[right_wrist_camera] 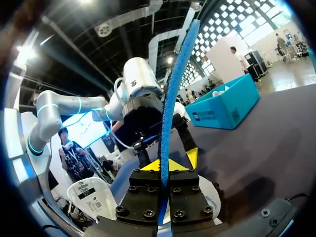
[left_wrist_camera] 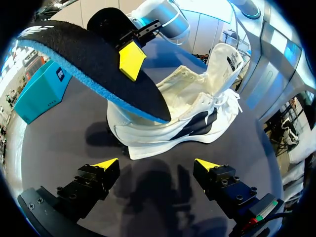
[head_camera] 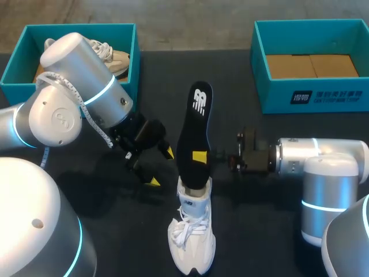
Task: Take the shoe out of the shoebox, open the shoe tongue, remove and reinsert the insole, then place the shoe into the shoebox
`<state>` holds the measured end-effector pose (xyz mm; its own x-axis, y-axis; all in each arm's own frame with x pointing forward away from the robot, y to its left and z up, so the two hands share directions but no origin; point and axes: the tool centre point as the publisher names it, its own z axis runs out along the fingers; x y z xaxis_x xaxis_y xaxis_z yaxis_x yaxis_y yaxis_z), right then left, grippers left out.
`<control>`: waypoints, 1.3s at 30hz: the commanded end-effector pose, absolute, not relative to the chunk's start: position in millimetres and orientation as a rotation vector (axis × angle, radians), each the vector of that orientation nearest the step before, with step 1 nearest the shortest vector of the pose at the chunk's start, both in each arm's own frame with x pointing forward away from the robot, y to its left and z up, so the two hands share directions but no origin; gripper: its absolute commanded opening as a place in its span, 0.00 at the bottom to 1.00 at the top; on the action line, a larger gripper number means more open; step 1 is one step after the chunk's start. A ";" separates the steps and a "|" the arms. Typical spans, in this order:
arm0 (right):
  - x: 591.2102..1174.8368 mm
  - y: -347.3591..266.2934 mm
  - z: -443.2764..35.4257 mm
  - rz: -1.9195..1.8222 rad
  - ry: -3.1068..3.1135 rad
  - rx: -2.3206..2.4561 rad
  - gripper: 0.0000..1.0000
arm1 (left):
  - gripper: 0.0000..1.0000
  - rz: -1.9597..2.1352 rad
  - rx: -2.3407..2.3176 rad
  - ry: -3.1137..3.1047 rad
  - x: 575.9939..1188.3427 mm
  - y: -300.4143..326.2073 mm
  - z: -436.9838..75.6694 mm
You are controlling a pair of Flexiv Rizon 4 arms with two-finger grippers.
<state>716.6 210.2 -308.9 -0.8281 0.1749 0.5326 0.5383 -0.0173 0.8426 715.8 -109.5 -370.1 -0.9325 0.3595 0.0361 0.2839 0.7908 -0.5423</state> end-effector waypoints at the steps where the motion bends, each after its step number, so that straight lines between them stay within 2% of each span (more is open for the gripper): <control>1: 714.1 212.2 -311.0 -1.916 -1.991 -0.762 0.00 | 1.00 0.826 -0.514 -2.842 715.6 -109.2 -369.8; 39: 692.3 210.8 -338.1 -1.802 -1.952 -0.780 0.00 | 1.00 0.826 -0.514 -2.842 715.6 -109.2 -369.8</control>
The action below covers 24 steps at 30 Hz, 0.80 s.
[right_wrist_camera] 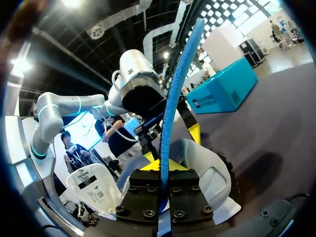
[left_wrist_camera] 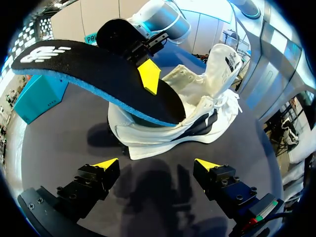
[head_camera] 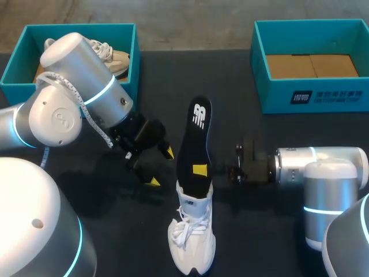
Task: Take the shoe out of the shoebox, open the shoe tongue, remove and reinsert the insole, then place the shoe into the shoebox
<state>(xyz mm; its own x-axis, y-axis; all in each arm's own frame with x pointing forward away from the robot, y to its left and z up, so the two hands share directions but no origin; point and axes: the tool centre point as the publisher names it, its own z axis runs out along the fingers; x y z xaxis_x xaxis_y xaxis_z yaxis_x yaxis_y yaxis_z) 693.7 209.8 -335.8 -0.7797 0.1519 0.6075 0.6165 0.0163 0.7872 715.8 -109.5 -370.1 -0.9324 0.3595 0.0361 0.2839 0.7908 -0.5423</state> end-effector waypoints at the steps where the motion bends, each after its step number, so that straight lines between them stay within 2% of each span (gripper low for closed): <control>1: 691.8 211.1 -338.4 -1.799 -1.953 -0.778 0.00 | 1.00 0.826 -0.514 -2.842 715.6 -109.2 -369.8; 24: 674.8 207.6 -355.6 -1.750 -1.947 -0.744 0.00 | 1.00 0.826 -0.514 -2.842 715.6 -109.2 -369.8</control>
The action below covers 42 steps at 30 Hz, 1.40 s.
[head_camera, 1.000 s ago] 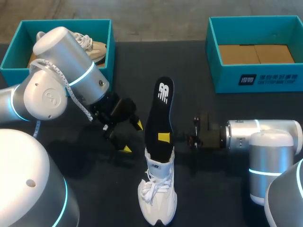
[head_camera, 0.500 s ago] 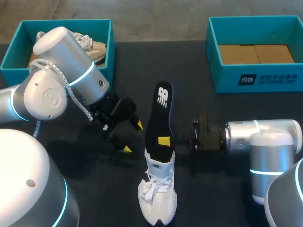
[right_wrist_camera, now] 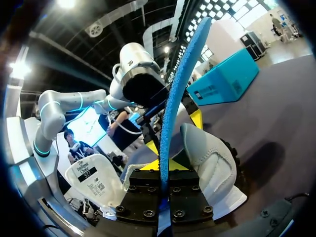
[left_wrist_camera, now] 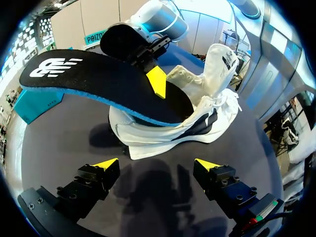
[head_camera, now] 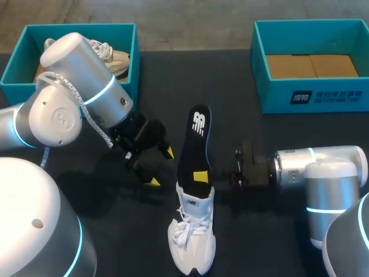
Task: Take the shoe out of the shoebox, open the shoe tongue, remove and reinsert the insole, then place the shoe into the shoebox
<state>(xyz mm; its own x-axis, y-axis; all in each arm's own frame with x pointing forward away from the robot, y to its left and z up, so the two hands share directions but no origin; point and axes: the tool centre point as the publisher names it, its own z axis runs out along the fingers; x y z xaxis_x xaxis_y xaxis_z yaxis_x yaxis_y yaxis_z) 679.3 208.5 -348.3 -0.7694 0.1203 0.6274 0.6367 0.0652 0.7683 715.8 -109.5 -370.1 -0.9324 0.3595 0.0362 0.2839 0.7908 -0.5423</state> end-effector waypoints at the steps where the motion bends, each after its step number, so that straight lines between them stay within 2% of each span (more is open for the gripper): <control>1: 674.2 207.3 -356.0 -1.752 -1.946 -0.743 0.00 | 1.00 0.826 -0.514 -2.842 715.6 -109.2 -369.8; 18: 671.6 214.6 -347.9 -1.743 -1.960 -0.683 0.01 | 1.00 0.826 -0.514 -2.842 715.6 -109.2 -369.8; 21: 672.1 216.9 -344.8 -1.742 -1.962 -0.674 0.24 | 1.00 0.826 -0.514 -2.842 715.6 -109.2 -369.8; 23: 672.4 218.4 -343.8 -1.740 -1.963 -0.672 0.28 | 1.00 0.826 -0.514 -2.842 715.6 -109.2 -369.8; 33: 671.0 225.1 -338.4 -1.748 -1.973 -0.654 0.21 | 1.00 0.826 -0.514 -2.842 715.6 -109.2 -369.8; 42: 671.1 228.3 -333.6 -1.754 -1.991 -0.645 0.24 | 1.00 0.826 -0.514 -2.842 715.6 -109.2 -369.8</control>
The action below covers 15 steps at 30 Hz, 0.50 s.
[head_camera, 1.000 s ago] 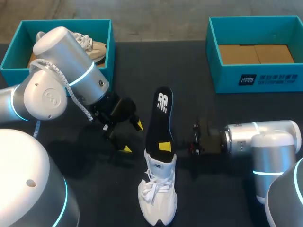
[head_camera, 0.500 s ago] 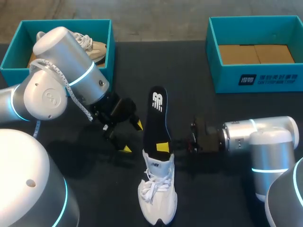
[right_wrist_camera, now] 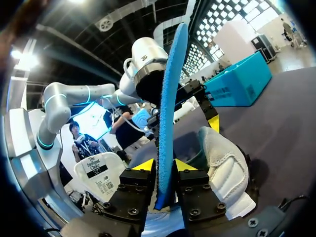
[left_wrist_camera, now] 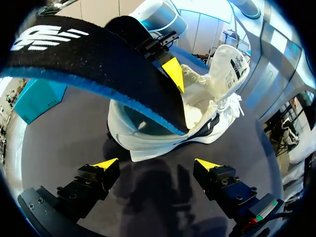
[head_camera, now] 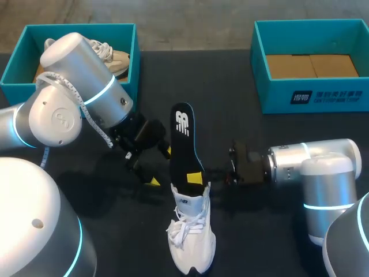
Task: Take the shoe out of the shoebox, open the shoe tongue, remove and reinsert the insole, then place the shoe into the shoebox
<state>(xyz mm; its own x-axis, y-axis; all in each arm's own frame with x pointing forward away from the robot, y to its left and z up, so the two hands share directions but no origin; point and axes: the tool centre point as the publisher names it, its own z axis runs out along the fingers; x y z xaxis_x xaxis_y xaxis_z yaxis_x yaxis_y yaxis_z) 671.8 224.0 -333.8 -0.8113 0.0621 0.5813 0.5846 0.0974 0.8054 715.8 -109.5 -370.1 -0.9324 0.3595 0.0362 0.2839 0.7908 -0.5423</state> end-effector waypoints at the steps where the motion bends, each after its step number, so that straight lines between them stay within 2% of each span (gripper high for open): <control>1: 671.1 228.2 -333.8 -1.753 -1.994 -0.655 0.24 | 1.00 0.826 -0.514 -2.842 715.6 -109.2 -369.8; 15: 667.9 223.4 -325.8 -1.748 -2.073 -0.757 0.26 | 1.00 0.826 -0.514 -2.842 715.6 -109.2 -369.8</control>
